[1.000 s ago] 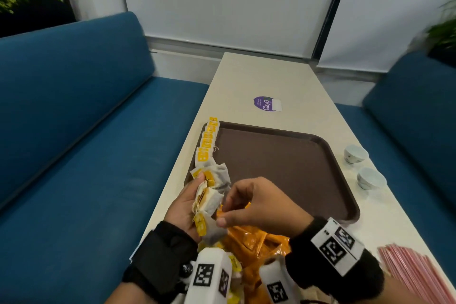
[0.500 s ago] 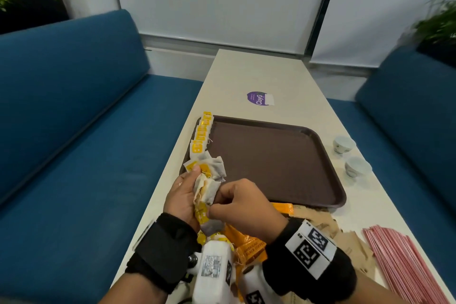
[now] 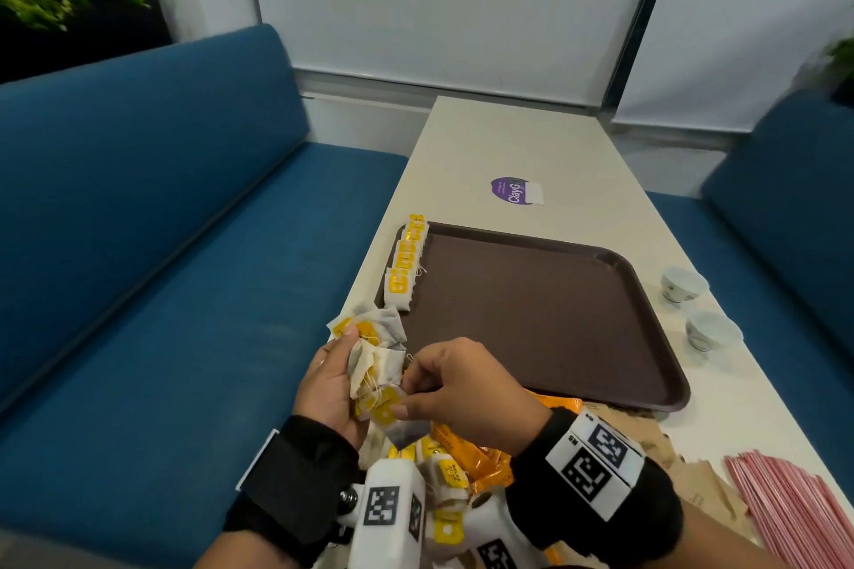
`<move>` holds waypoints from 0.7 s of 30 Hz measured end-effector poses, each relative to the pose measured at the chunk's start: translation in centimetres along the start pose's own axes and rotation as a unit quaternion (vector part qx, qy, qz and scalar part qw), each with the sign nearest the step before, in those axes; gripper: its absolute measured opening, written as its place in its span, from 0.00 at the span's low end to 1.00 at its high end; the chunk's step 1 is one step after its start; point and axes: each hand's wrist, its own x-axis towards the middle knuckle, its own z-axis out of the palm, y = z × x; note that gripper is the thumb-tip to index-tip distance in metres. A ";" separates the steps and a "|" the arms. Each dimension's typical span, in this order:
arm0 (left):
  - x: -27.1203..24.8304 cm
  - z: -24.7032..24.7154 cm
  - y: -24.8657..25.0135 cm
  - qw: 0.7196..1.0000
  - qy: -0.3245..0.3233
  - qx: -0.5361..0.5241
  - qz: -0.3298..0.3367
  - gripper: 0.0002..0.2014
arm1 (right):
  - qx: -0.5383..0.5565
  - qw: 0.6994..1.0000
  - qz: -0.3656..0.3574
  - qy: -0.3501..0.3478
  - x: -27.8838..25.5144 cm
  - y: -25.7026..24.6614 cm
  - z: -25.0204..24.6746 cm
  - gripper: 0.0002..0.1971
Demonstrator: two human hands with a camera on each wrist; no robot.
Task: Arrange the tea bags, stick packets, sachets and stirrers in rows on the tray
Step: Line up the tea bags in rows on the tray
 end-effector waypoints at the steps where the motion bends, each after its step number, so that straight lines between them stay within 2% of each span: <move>1: 0.1 -0.2 0.0 1.000 0.009 0.002 0.004 0.24 | -0.002 1.000 0.004 -0.003 0.3 -0.1 0.0 0.07; 4: 0.4 -0.5 0.3 0.999 0.029 0.015 0.016 0.23 | 0.007 1.000 0.014 -0.016 1.1 -0.7 -0.2 0.12; 9: 0.9 -1.2 1.1 1.000 -0.005 -0.010 0.006 0.20 | 0.063 0.997 0.035 -0.021 3.0 -1.4 -2.3 0.08; 13: 1.1 -0.5 1.4 1.000 -0.014 -0.019 -0.009 0.24 | 0.106 0.990 0.085 -0.047 4.7 -1.5 -3.2 0.02; 17: 1.7 -0.3 1.3 0.999 -0.015 -0.022 -0.046 0.25 | 0.175 0.977 0.119 -0.035 6.4 -1.3 -3.4 0.03; 21: 2.3 -0.2 1.3 0.997 -0.026 -0.040 -0.066 0.27 | 0.158 0.979 0.116 -0.056 7.6 -0.7 -3.8 0.03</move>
